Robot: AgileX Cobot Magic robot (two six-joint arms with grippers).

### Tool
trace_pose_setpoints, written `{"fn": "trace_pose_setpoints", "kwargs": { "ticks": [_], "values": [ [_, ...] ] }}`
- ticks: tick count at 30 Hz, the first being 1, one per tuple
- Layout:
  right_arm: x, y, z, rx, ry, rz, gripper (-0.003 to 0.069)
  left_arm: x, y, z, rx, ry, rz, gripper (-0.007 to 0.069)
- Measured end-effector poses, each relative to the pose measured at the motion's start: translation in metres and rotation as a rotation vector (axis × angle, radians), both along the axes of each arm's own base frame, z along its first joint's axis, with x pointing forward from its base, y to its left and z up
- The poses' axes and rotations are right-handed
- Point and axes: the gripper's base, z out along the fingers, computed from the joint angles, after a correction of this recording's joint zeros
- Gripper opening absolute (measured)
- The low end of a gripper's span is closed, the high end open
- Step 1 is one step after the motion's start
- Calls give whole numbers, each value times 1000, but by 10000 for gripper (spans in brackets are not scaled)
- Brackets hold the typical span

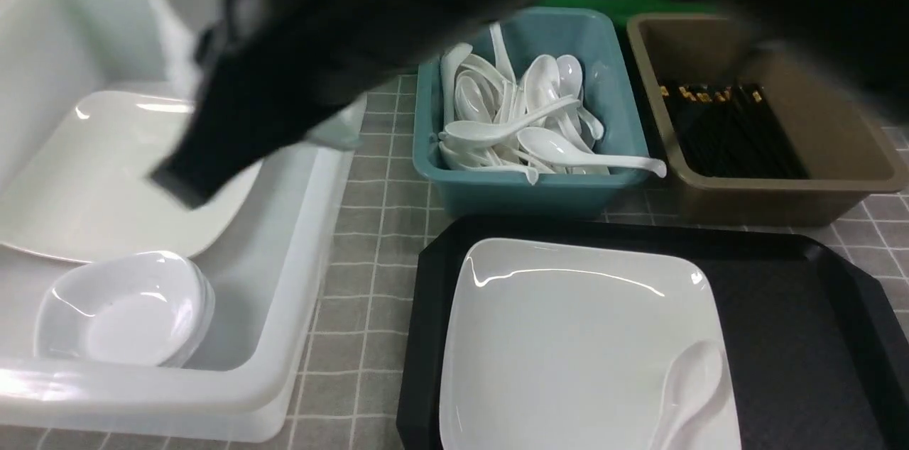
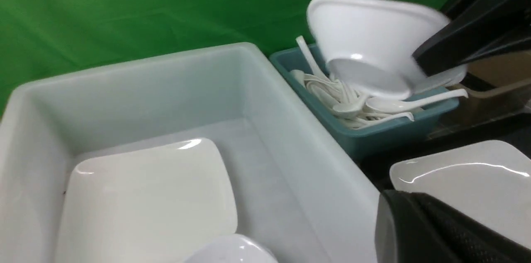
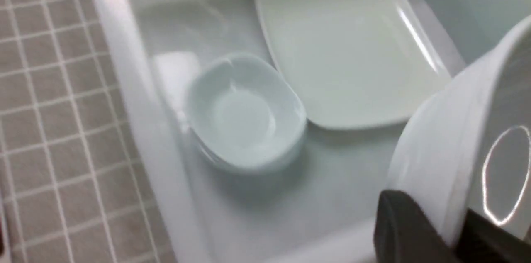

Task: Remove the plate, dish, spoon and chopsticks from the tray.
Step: Use the right arm to put the small plate into the large storage box on the left

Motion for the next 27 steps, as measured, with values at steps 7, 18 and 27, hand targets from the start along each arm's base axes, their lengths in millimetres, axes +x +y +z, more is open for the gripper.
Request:
{"fn": "trace_pose_setpoints", "kwargs": {
  "ticks": [7, 18, 27],
  "values": [
    [30, 86, -76, 26, 93, 125, 61, -23, 19, -11, -60, 2, 40, 8],
    [48, 119, -156, -50, 110, 151, 66, -24, 19, -13, -64, 21, 31, 8],
    [50, 122, -170, -73, 93, 167, 185, -24, 18, -13, -72, 27, 20, 8]
  ]
}}
